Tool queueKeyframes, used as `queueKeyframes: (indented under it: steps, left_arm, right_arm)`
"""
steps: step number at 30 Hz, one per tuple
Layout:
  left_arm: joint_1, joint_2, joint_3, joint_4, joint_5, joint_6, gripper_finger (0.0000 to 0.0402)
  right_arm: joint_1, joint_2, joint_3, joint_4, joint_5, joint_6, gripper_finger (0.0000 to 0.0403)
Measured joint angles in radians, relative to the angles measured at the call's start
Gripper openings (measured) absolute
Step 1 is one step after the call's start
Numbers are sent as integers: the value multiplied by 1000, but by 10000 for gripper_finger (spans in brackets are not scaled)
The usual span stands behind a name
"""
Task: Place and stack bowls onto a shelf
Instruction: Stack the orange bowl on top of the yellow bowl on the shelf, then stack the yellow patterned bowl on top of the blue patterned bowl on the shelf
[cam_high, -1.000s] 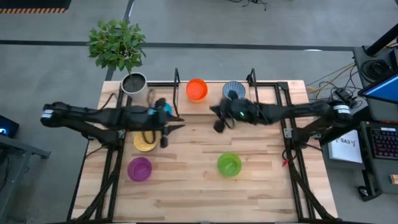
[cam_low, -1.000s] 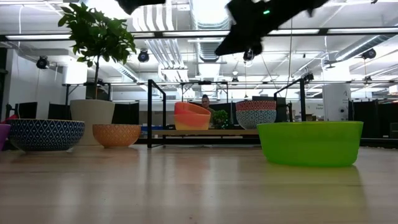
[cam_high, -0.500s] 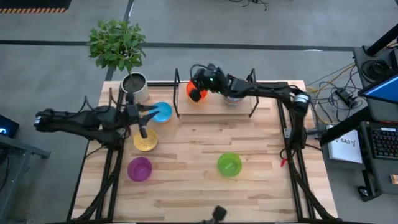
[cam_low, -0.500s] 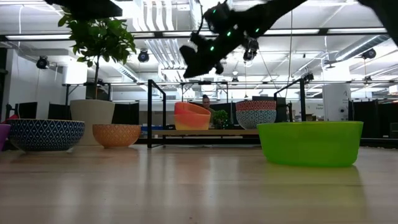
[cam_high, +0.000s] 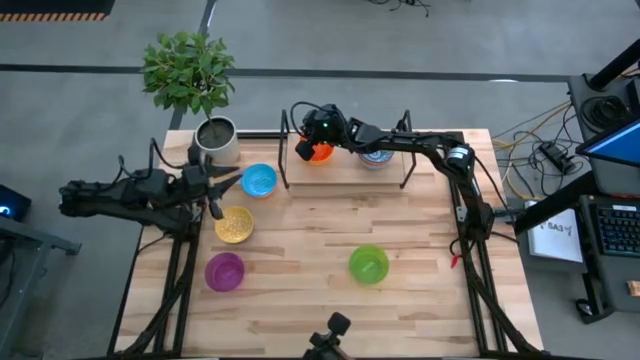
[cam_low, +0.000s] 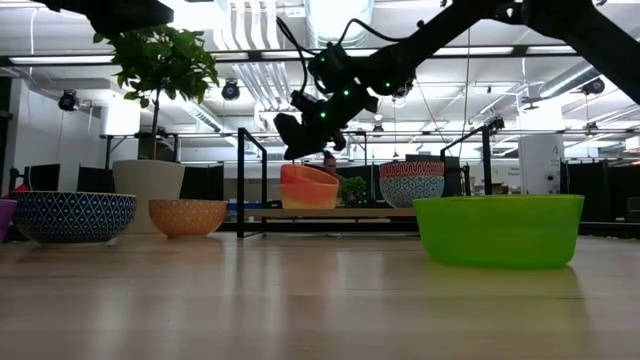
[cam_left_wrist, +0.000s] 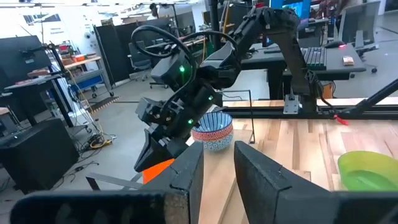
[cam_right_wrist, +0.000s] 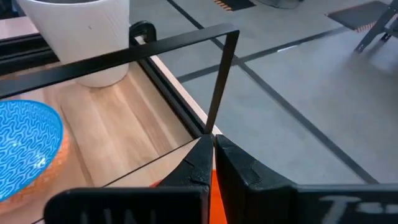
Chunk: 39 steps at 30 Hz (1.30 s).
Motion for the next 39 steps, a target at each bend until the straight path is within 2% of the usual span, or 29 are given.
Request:
queueKeyframes:
  steps: [29,33,39]
  left_arm:
    - [0,-5,0,-7,1,-7,73]
    - [0,-5,0,-14,1,-9,73]
    - [0,-4,0,-12,1,-16,73]
  right_arm:
    - [-6,-1,-28,3,0,15,9]
    - [26,-42,-33,-29,5,-3,9]
    - [140,-195,-116,-41,-3,-45,9]
